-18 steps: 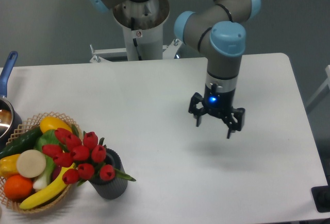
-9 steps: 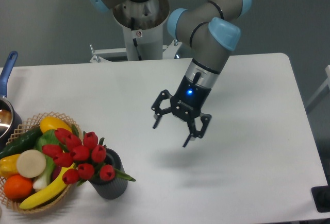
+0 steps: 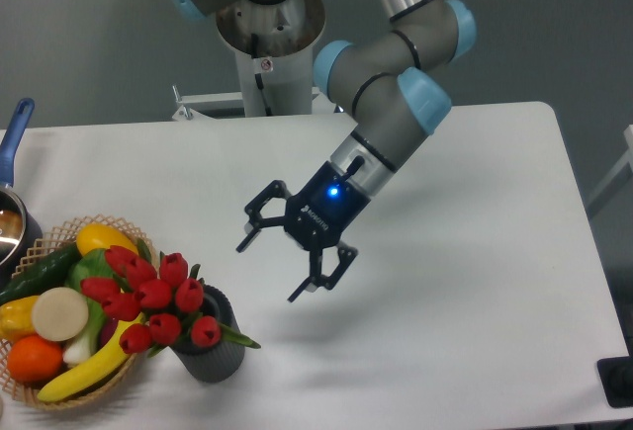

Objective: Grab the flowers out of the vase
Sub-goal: 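Move the open gripper toward the red tulips in the black vase, then close the gripper around the tulip stems above the vase rim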

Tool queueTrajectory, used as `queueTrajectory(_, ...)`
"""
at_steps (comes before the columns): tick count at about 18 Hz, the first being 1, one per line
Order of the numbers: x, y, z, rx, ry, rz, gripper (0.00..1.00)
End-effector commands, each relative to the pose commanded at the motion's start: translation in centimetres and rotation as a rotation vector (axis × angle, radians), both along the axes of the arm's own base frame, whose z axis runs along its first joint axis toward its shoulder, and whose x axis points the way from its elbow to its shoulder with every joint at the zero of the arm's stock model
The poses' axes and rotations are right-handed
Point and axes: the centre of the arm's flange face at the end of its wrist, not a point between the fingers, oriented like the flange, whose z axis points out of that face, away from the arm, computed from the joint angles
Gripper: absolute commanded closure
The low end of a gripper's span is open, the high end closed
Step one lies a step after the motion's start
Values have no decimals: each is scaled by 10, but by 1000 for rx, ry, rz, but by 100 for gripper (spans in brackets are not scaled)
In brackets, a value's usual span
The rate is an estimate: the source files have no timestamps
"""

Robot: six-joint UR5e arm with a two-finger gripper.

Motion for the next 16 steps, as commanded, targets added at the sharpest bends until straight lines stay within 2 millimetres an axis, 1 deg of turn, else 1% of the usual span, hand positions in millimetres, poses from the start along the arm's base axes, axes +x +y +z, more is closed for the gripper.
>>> queueTrajectory(2, 8, 9, -3, 18, -2, -26, 0)
queueTrajectory(6, 20, 34, -11, 22, 2, -74, 0)
queueTrajectory(7, 17, 38, -12, 27, 8, -76, 0)
queueTrajectory(8, 17, 45, -10, 34, 18, -85, 0)
queueTrajectory(9, 20, 54, -10, 38, 22, -101, 0)
queueTrajectory(10, 23, 59, -12, 37, 21, -110, 0)
queueTrajectory(12, 31, 67, -19, 33, 16, -128, 0)
queueTrajectory(15, 41, 74, -21, 35, 20, -147, 0)
queueTrajectory(16, 44, 76, -23, 32, 16, -152, 4)
